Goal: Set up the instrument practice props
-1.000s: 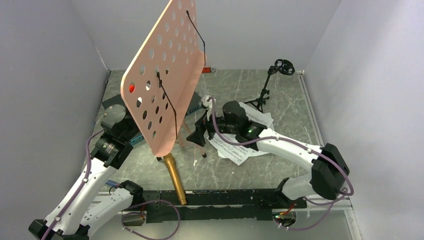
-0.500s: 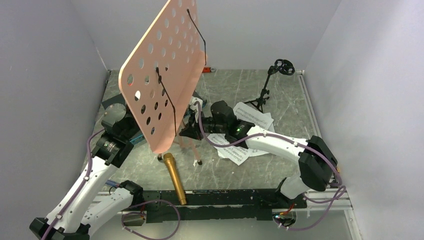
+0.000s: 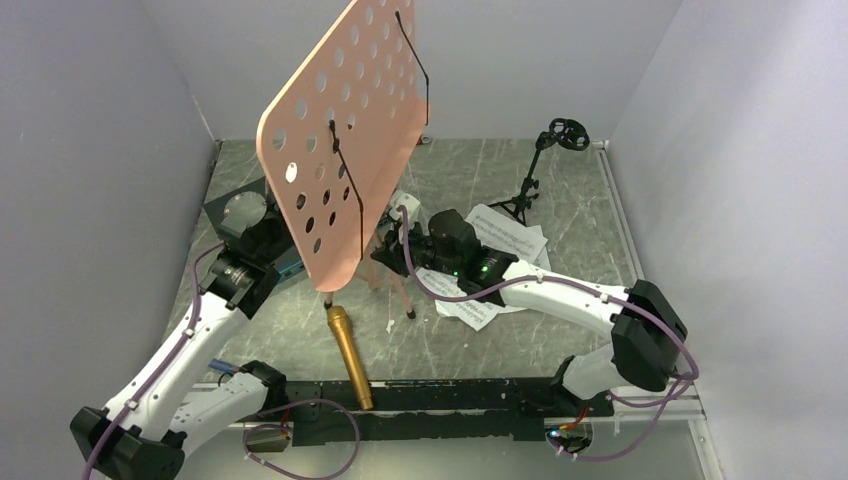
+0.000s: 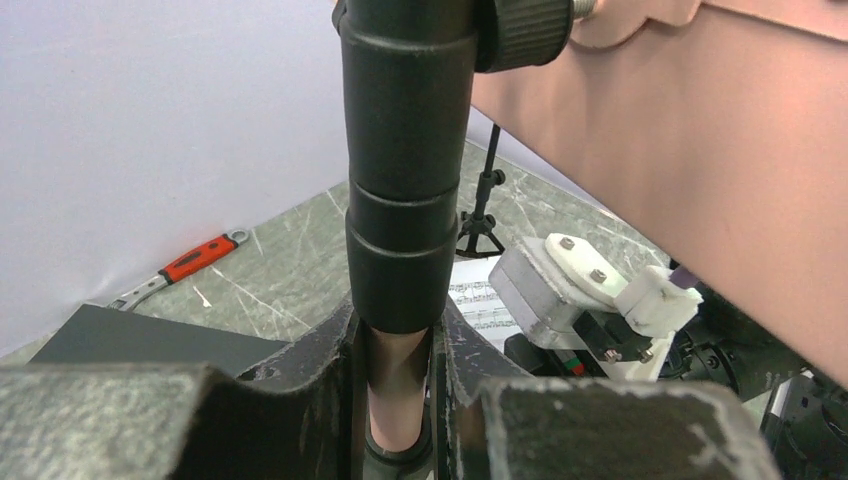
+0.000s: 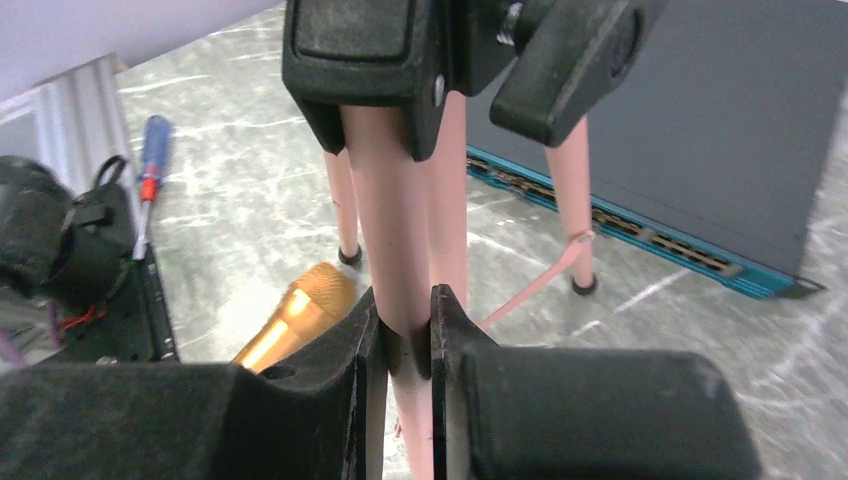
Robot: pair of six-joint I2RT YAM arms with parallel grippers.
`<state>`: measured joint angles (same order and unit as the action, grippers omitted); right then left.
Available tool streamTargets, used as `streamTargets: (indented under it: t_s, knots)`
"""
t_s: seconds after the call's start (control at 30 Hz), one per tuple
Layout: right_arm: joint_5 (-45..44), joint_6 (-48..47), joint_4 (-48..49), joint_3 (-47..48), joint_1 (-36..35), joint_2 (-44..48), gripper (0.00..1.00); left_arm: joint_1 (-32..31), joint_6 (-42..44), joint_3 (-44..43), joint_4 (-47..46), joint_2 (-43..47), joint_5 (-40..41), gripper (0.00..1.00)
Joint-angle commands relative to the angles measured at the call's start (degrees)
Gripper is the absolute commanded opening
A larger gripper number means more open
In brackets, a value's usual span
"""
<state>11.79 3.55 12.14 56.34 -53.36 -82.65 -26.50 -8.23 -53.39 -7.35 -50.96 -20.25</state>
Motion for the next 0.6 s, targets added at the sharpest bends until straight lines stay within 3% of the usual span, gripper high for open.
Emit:
streamTargets:
  t_s: [0.0,0.23,0.57]
  knots:
    - [-19.47,4.29,-4.36,-1.3,2.32,1.07,0.0,-0.39,-4.4,-7.26,-14.08,1.0,-3.59,0.03]
    - [-24.89,4.26,-7.83,-0.35,2.21,0.51,0.0,-0.39,-5.04,-9.09,-17.75,-0.39,-4.54,0.03]
    - [-22.64,7.07,-8.01,-2.04,2.04,-0.23,0.0,-0.39,-4.93,-12.76,-20.25,-2.38,-6.3,0.03]
